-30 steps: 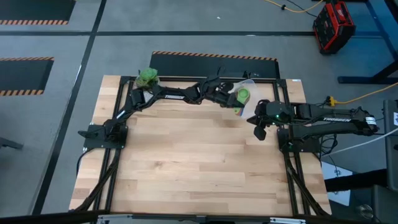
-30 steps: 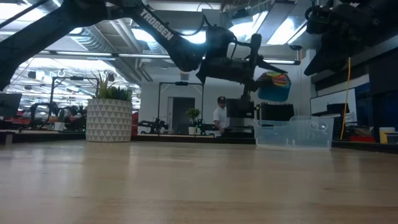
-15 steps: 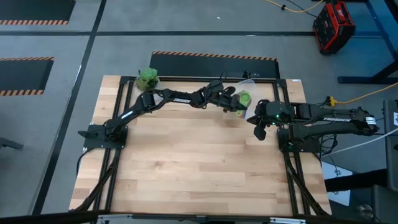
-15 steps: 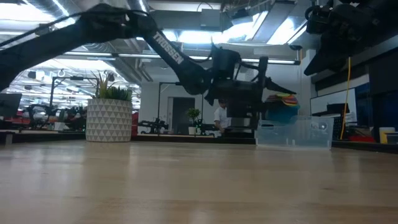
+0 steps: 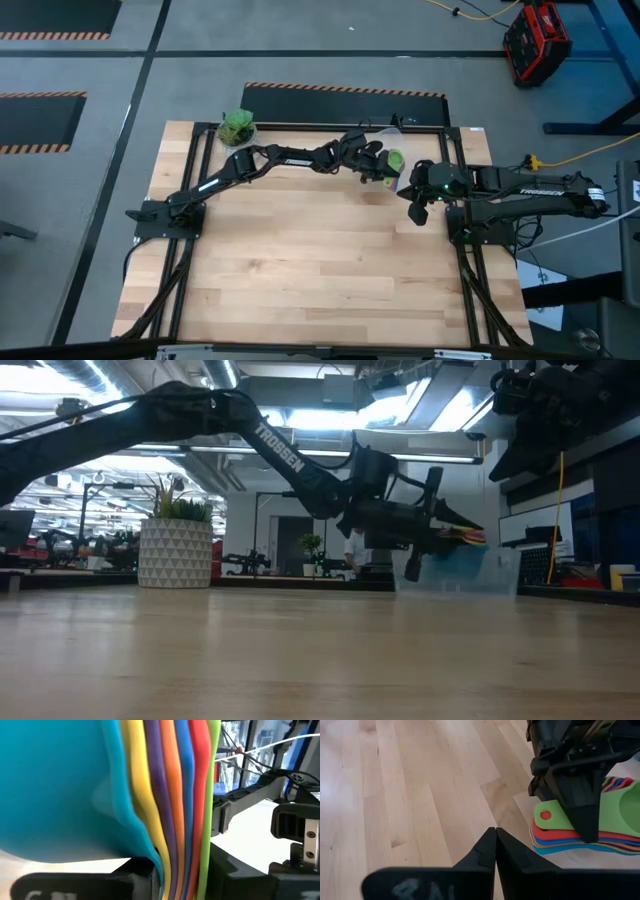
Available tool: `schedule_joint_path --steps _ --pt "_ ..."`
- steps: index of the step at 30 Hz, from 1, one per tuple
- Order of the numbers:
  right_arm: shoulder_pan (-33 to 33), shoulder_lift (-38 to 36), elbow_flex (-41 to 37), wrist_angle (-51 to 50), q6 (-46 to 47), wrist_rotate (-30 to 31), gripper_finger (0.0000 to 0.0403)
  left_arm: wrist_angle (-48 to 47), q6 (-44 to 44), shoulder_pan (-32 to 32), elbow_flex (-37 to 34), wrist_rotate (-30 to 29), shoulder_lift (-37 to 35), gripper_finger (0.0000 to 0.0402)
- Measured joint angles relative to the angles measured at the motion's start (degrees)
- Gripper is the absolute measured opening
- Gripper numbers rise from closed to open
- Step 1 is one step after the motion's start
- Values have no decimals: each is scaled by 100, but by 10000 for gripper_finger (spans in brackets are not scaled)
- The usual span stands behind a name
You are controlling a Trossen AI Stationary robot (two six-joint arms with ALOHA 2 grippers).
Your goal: Nest measuring cups in basket
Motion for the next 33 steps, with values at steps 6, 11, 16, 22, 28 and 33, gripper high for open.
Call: schedule_joint_path --steps 6,11,16,22,28,33 --pt "0 0 0 -2 0 0 12 2 -20 13 0 -74 -1 83" --pt "0 0 -2 0 -18 0 12 5 -164 13 0 -63 -1 84" --pt "-2 0 -1 -1 -20 0 12 5 -203 9 0 -48 0 85" --pt "0 0 -2 -23 -20 0 12 7 -632 7 -4 63 -1 87" --pt "0 0 -2 -66 -20 0 12 9 -752 4 -4 95 -2 87" --pt "-1 0 -2 -64 -20 0 12 9 -743 -3 -4 52 -1 87"
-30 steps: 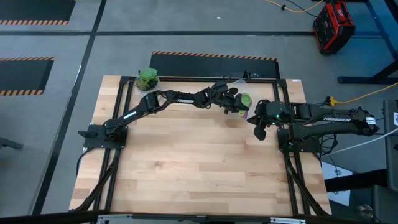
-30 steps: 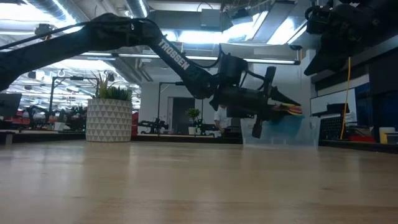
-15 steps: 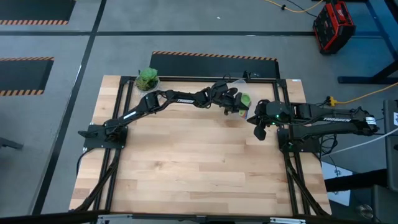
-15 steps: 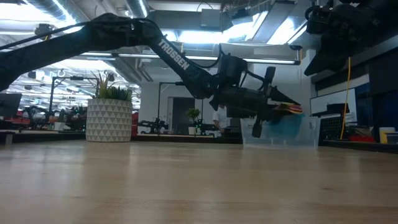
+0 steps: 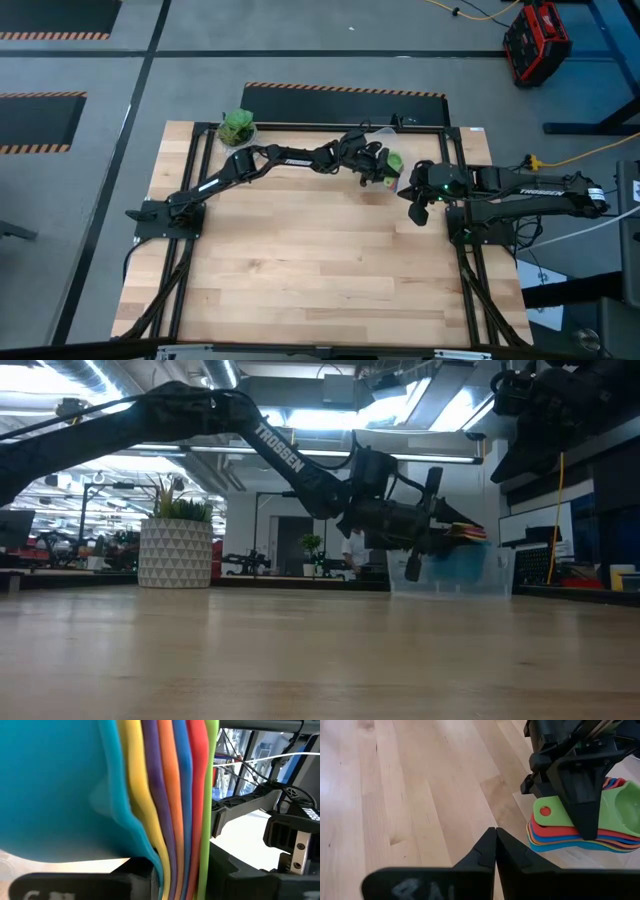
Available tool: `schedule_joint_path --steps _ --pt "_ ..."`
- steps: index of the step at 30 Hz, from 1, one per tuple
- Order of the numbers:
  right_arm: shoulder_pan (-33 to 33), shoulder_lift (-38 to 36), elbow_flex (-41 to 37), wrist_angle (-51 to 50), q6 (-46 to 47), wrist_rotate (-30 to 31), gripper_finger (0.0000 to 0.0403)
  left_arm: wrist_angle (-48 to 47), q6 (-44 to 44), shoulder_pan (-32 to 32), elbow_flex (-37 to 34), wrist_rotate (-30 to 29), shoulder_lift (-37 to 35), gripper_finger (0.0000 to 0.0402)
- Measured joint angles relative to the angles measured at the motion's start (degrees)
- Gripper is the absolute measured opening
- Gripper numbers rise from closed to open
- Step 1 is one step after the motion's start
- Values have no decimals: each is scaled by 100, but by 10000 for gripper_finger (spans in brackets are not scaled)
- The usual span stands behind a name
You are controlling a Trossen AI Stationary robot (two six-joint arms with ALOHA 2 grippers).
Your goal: Nest measuring cups in basket
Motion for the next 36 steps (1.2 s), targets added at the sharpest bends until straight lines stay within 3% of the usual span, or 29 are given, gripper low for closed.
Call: schedule_joint_path --steps 14,25,36 --pt "1 0 0 3 0 -2 12 0 12 -3 0 -15 -1 88" --pt "0 0 0 3 9 -2 12 -201 12 3 0 -118 -23 146" --pt "0 0 0 -2 17 -4 12 -402 22 48 7 -126 -25 150"
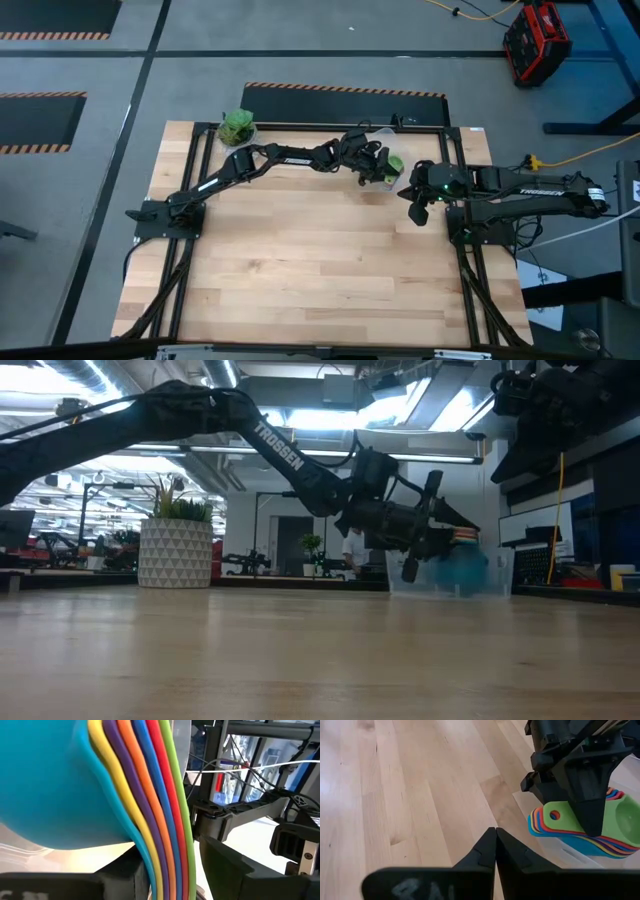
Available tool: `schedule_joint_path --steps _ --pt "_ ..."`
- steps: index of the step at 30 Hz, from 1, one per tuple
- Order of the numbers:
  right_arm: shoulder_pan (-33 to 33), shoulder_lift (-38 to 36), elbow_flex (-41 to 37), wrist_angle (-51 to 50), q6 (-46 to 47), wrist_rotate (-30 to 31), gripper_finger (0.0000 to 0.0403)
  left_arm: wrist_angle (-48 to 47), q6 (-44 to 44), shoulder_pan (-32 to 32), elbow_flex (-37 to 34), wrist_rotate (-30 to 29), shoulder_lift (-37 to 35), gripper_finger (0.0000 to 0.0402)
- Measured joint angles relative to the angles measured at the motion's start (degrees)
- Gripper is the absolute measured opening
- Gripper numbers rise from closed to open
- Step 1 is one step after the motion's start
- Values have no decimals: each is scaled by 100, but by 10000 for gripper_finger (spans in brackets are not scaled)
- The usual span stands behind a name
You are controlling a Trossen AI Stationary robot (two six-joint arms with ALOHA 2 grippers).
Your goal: Nest measuring cups in basket
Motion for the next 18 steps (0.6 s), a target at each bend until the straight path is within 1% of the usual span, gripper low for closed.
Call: schedule_joint_path --steps 13,18 --pt "1 0 0 -30 -11 0 12 173 1 117 -15 -29 26 150" --pt "0 0 0 -30 -15 0 12 170 -3 117 -15 164 26 150"
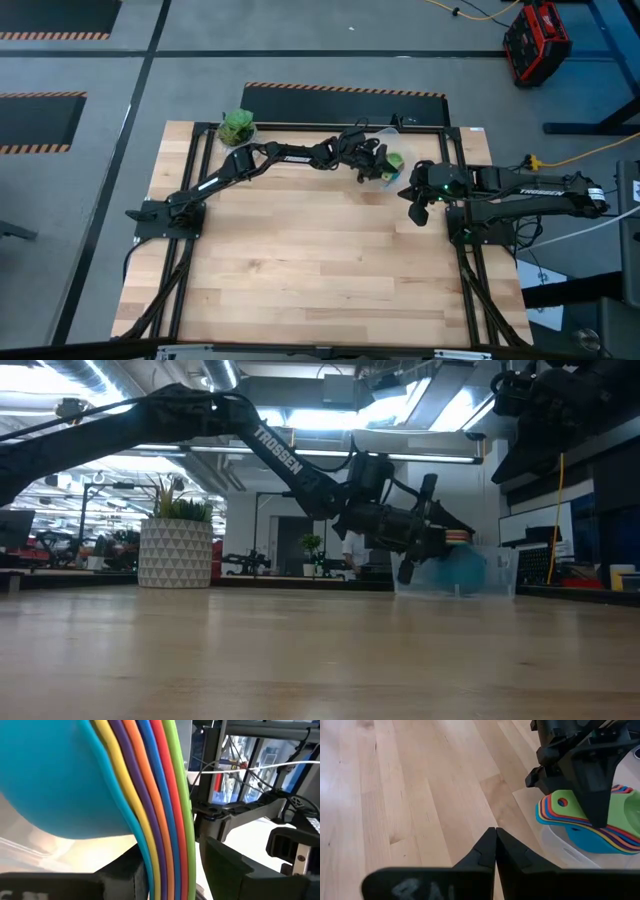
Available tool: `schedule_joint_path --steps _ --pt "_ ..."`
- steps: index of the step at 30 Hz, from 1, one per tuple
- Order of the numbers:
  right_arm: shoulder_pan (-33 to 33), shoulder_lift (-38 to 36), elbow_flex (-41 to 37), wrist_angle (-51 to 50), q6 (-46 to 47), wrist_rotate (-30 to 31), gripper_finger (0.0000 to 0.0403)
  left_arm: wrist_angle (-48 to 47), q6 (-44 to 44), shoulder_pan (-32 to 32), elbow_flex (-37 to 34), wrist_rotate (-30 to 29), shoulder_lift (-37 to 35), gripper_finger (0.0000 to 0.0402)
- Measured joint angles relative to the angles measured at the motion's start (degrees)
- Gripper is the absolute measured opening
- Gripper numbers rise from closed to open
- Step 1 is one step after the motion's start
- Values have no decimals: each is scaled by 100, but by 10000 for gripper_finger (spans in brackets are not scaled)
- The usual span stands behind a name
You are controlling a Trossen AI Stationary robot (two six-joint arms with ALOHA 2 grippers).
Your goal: Nest measuring cups in basket
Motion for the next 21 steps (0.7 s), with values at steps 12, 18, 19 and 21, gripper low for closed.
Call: schedule_joint_path --steps 12,18,19,21 --pt "1 0 0 -8 -3 0 12 -255 -32 130 7 14 -2 150" --pt "0 0 0 -9 -132 0 12 -372 3 179 12 -24 -13 150" --pt "1 0 0 -9 -134 0 12 -379 14 179 13 -45 -13 150" --pt "1 0 0 -9 -136 0 12 -387 116 177 15 -52 -13 150"
